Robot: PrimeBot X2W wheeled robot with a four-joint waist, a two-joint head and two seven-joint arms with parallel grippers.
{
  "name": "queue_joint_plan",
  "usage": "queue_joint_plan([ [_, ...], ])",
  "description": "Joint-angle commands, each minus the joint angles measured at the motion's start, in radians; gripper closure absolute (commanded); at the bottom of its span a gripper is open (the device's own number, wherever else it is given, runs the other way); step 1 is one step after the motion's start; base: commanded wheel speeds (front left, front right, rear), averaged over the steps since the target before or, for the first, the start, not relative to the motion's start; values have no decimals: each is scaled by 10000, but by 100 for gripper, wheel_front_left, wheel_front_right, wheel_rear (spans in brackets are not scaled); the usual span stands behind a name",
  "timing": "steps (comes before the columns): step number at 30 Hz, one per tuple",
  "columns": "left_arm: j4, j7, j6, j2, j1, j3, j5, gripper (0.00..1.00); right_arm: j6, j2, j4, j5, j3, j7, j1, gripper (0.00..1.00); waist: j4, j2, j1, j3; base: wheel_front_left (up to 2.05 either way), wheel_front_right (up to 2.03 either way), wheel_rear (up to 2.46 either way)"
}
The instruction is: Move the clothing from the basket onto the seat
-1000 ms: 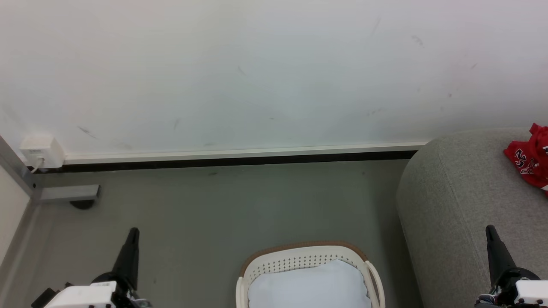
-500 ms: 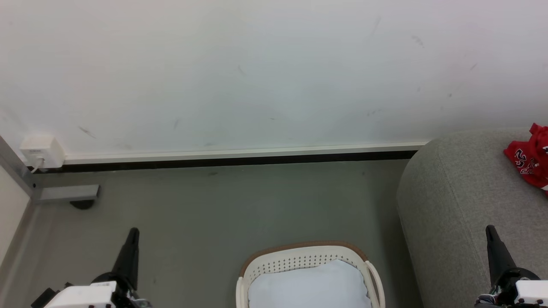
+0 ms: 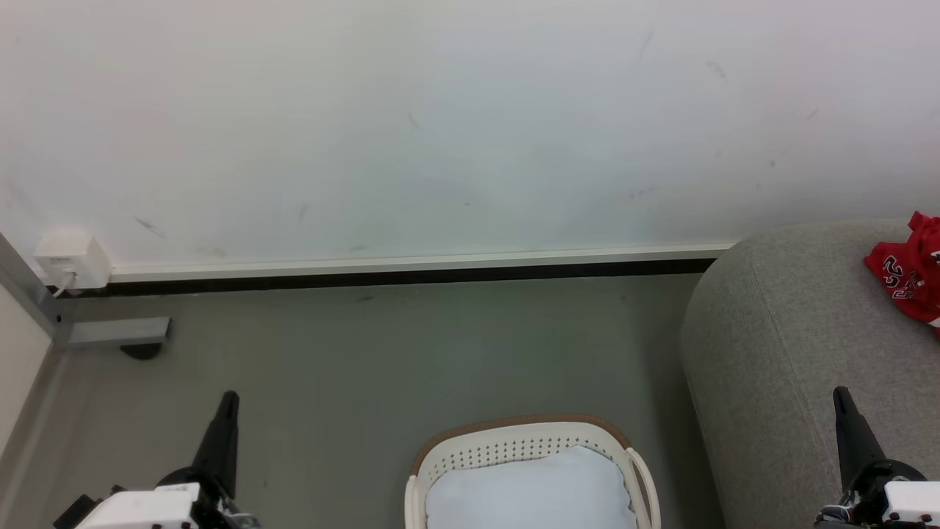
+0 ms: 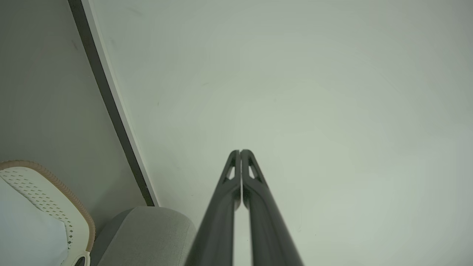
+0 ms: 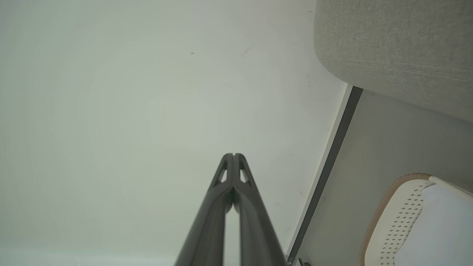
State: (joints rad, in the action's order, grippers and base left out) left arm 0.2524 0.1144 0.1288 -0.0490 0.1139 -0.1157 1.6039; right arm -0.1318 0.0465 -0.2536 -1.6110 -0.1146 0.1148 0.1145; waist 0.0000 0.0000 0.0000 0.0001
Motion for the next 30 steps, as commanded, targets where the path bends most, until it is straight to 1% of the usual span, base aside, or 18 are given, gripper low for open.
queue_joint_plan([
  [1,-17,53,42,-17,72,-35,135,100,21,71,47,-8,-33,46,58,100,0,0,0,0,0,0,0],
  [30,-17,53,42,-17,73,-33,135,100,21,70,47,-8,-31,45,57,100,0,0,0,0,0,0,0],
])
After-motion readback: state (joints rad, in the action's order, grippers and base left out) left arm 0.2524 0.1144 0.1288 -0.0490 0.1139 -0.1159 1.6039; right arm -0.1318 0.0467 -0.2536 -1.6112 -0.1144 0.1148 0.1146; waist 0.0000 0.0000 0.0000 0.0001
